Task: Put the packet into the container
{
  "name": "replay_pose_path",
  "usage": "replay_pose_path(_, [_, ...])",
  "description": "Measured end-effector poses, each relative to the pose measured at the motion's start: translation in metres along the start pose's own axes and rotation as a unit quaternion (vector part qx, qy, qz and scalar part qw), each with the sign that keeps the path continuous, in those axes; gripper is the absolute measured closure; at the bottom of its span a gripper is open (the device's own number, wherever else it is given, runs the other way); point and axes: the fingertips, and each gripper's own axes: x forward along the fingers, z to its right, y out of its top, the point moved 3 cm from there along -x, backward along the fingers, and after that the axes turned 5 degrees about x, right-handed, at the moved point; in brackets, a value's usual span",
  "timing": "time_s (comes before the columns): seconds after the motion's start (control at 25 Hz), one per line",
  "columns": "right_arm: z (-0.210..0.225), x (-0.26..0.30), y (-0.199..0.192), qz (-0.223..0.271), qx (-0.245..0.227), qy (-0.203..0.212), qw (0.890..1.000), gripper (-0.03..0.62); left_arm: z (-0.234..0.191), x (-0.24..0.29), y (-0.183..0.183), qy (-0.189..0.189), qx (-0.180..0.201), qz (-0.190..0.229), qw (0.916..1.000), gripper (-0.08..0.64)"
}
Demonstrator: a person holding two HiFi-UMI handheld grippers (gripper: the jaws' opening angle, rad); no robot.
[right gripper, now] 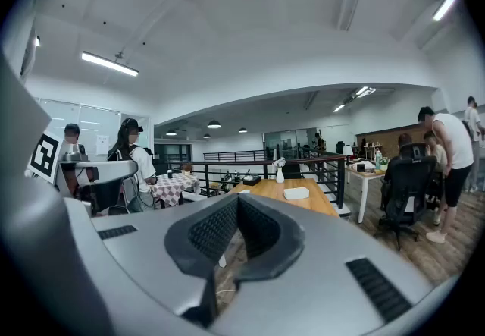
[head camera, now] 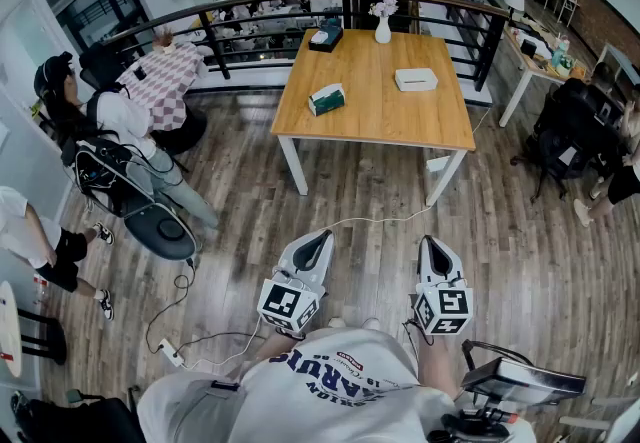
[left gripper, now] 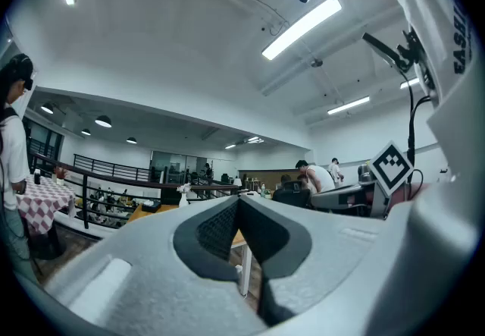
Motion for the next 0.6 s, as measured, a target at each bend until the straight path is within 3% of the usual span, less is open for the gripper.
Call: replay_pose_path(0.6, [-0.04, -0.011, -0.004, -0.001, -0.001, -0.004, 1.0, 0.584, -0.014, -0.028, 0.0, -0.013, -0.007, 0.011, 0.9998, 0.557])
